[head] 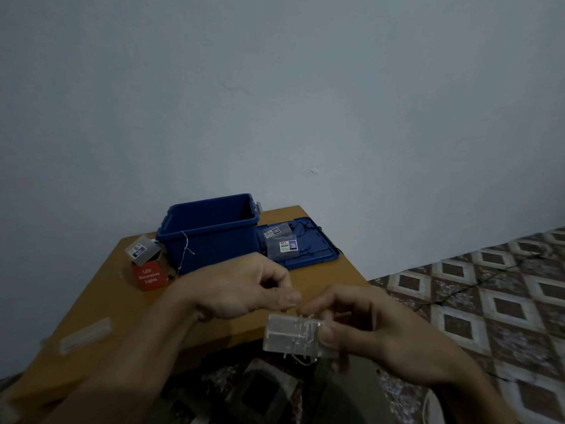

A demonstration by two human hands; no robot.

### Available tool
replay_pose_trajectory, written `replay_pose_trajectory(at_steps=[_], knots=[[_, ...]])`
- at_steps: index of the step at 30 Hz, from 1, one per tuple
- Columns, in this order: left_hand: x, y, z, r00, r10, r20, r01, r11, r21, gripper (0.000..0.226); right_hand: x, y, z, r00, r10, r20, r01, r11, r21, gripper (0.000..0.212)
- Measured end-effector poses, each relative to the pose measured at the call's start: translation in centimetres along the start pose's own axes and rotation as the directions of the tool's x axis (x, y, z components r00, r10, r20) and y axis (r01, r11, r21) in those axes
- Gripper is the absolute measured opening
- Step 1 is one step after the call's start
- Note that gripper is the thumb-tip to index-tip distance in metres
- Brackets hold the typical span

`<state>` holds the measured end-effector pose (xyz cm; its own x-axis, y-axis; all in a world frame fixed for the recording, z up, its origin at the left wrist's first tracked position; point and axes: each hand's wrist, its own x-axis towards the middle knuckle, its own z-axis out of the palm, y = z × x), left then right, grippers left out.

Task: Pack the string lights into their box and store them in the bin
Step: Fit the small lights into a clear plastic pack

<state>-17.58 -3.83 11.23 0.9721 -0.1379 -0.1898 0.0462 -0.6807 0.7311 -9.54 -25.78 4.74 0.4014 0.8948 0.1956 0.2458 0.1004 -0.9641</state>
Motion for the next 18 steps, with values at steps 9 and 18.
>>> replay_pose_trajectory(at_steps=[9,18], knots=[[-0.2,2.0,2.0,0.89,0.028,-0.455,0.159,0.916,0.368,0.028,0.7,-0.1,1.5,0.959,-0.105,-0.263,-0.036,0.877,-0.48,0.019],[-0.6,0.1,4.7,0.718,-0.068,-0.693,0.001,0.995,-0.097,0.028,1.4,0.7,2.3,0.855,-0.332,-0.399,0.019,0.788,-0.616,0.021]])
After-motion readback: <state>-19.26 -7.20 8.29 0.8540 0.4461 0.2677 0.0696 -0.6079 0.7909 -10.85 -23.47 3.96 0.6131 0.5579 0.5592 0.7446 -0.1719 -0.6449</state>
